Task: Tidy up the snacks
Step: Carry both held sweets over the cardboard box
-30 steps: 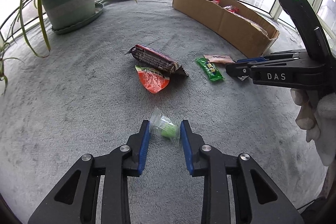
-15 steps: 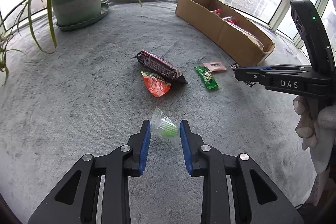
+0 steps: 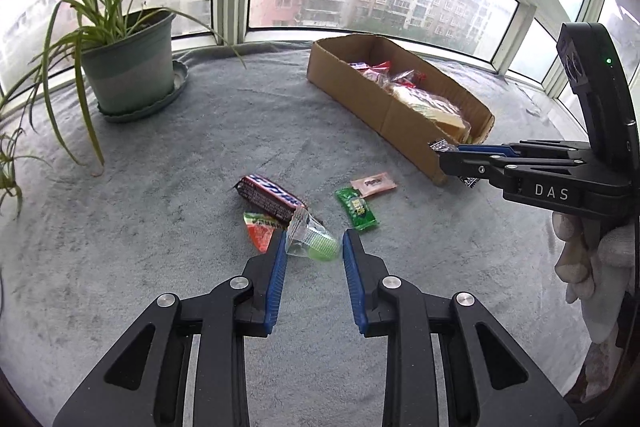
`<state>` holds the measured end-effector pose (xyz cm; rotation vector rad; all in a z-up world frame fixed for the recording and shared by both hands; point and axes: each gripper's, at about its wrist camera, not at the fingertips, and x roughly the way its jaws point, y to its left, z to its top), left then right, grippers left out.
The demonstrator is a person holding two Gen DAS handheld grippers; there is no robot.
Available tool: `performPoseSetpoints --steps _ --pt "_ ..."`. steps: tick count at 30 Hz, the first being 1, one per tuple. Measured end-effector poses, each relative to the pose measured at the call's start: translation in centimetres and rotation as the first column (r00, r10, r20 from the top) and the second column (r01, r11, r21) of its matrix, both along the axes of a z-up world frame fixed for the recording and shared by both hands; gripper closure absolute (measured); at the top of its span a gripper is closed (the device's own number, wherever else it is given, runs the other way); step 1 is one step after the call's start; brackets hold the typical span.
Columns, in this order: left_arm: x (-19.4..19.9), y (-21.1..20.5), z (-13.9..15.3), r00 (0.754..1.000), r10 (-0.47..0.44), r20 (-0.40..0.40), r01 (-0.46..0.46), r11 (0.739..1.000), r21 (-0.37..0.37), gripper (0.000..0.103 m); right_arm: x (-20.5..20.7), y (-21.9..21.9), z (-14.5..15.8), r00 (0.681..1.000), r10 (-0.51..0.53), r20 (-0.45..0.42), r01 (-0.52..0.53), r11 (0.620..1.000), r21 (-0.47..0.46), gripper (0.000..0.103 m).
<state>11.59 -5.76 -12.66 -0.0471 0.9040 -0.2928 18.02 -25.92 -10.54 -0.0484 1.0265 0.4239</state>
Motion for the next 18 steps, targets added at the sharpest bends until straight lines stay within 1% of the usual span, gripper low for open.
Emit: performPoseSetpoints --steps 10,18 --pt "1.8 -2.3 1.8 0.998 -0.052 0.046 0.051 0.999 0.008 0.077 1.0 -3.6 1.9 0.997 -0.061 0.050 0.061 0.998 -0.002 0.077" --pt "4.8 -4.7 3.7 0.992 -0.077 0.102 0.076 0.997 0.016 0.077 2.9 -6.9 3.4 0.989 -0.117 0.094 0.118 0.993 -0.002 0.077"
